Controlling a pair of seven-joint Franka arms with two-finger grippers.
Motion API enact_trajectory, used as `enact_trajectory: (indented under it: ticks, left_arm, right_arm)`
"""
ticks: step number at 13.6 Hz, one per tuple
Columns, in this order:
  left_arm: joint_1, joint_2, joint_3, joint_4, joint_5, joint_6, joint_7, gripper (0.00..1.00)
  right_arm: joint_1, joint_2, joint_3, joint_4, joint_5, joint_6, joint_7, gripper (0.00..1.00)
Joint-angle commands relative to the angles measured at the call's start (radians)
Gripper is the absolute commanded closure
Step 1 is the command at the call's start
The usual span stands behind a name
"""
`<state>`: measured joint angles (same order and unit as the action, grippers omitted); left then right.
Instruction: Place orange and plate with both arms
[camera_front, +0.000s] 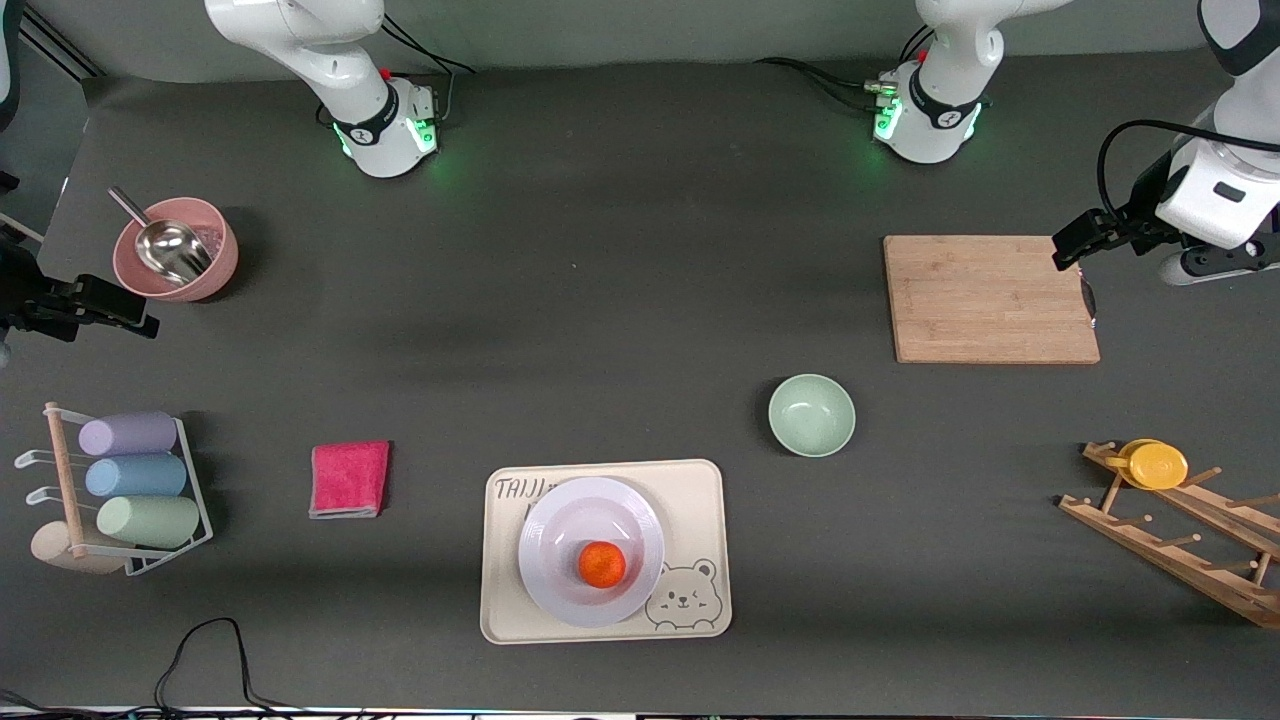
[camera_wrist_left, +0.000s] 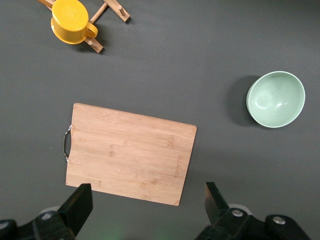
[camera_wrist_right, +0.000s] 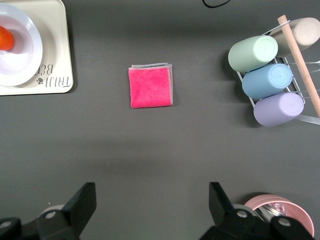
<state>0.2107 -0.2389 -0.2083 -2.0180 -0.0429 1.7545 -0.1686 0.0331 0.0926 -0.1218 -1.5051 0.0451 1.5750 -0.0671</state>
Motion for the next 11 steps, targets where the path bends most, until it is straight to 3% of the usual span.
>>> enact_trajectory:
  ticks: [1, 11]
  left_arm:
    - [-0.001, -0.016, 0.001, 0.002, 0.014, -0.02, -0.014, 0.0]
    - [-0.002, -0.013, 0.001, 0.027, 0.008, -0.024, 0.029, 0.0]
  right_arm:
    - [0.008, -0.019, 0.001, -0.02, -0.027, 0.007, 0.032, 0.0]
    - [0.008, -0.017, 0.001, -0.018, -0.027, 0.005, 0.035, 0.0]
